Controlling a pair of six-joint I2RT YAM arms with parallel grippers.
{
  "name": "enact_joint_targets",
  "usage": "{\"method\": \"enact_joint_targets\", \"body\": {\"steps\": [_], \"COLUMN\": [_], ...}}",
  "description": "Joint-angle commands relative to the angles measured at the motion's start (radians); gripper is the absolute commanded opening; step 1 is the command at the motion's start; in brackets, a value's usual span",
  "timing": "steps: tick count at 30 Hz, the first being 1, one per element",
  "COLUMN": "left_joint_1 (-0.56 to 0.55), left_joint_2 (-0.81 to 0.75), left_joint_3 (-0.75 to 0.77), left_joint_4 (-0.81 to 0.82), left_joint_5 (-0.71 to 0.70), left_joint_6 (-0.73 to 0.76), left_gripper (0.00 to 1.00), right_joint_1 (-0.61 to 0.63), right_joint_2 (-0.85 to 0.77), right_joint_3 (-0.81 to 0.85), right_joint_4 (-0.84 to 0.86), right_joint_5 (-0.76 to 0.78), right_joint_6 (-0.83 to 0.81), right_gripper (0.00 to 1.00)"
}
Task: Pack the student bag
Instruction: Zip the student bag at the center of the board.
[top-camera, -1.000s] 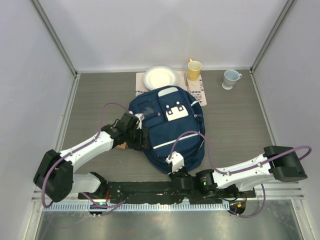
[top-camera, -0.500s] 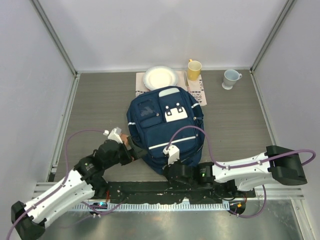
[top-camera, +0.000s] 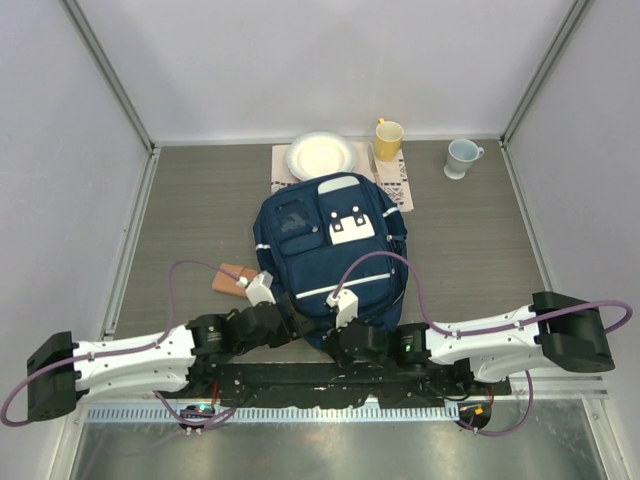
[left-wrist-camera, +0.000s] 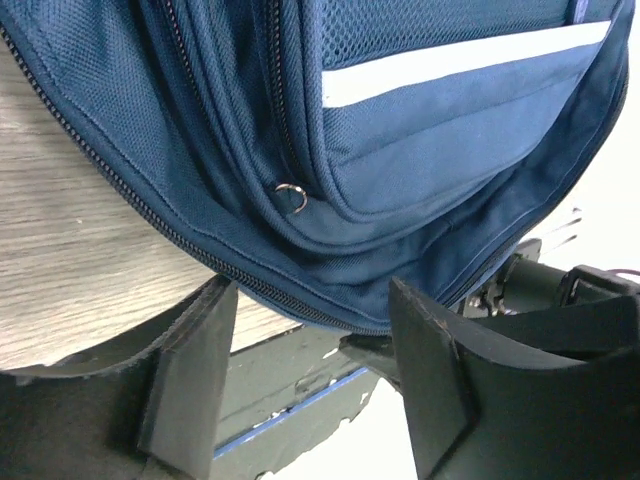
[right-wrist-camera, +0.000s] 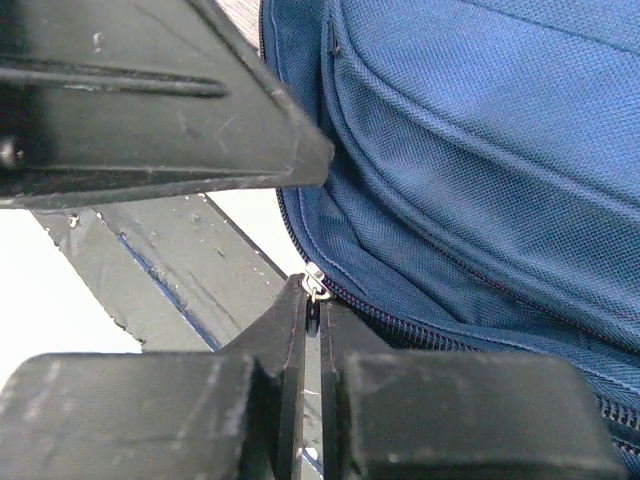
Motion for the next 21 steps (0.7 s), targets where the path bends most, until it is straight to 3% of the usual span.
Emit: {"method": "enact_joint_targets", "body": {"steps": [1,3,4,8,21], "left_joint_1": [-0.009,-0.009,-0.009,-0.009,0.016], "left_joint_2": [0.022,0.018,0.013,-0.025,-0.392], "left_joint_3": [-0.011,-0.034,-0.042,-0.062,0.000], "left_joint_4": [0.127,0.159,0.164,0.118,-0.488], "left_joint_5": [-0.106,-0.127,-0.135,-0.174,-0.358], "left_joint_6": [-0.046,-0.052,-0.055,-0.064,-0.089], "left_gripper": [0.60,0.51,0.37,0.01,0.00], "right_joint_1": [-0.004,-0.004,-0.004,-0.004,-0.031], "right_joint_2": [-0.006,-0.009,-0.014,-0.034,-0.284], "right_joint_3": [0.003,-0.004,-0.007,-0.024,-0.162], "right_joint_4": [0.084,0.083,0.082,0.055,-0.180], "right_joint_5": [-0.013,-0.013,-0.015,-0.010,0.065], "right_joint_6": [-0.018,-0.016,-0.015,0.002,0.103], "right_gripper": [0.01,0.01,0.01,0.01,0.01]}}
